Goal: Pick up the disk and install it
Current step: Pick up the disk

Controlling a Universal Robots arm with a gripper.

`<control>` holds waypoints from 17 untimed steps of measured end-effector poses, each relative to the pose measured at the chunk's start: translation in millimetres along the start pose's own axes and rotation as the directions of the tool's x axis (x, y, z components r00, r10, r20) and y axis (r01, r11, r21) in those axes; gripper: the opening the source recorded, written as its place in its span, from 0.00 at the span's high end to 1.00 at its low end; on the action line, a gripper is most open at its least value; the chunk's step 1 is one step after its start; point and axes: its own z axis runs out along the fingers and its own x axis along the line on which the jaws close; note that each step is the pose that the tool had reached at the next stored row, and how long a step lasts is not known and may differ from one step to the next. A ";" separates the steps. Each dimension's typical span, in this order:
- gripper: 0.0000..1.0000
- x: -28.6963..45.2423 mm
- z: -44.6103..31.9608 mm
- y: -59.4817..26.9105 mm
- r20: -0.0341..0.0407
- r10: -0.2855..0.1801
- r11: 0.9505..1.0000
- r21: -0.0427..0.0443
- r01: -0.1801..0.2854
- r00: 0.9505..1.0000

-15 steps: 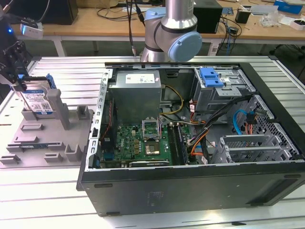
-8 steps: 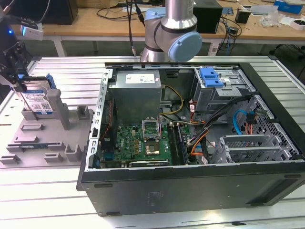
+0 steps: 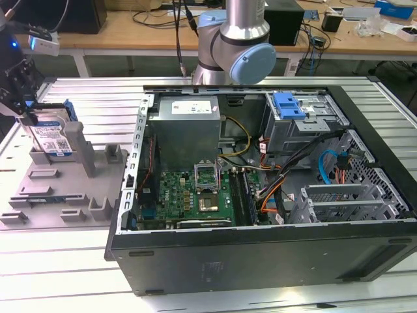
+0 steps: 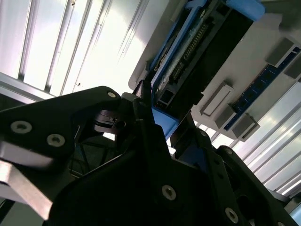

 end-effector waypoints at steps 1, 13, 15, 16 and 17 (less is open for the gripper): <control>0.61 0.0 0.4 0.0 0.000 0.000 1.000 0.000 0.000 1.000; 0.63 0.0 0.7 0.0 0.000 0.000 1.000 0.000 0.000 1.000; 0.63 0.0 0.7 0.0 0.000 0.000 1.000 0.000 0.000 1.000; 0.63 0.0 0.8 0.0 0.000 0.000 1.000 0.000 0.000 1.000; 0.63 0.0 0.8 0.0 0.000 0.000 1.000 0.000 0.000 1.000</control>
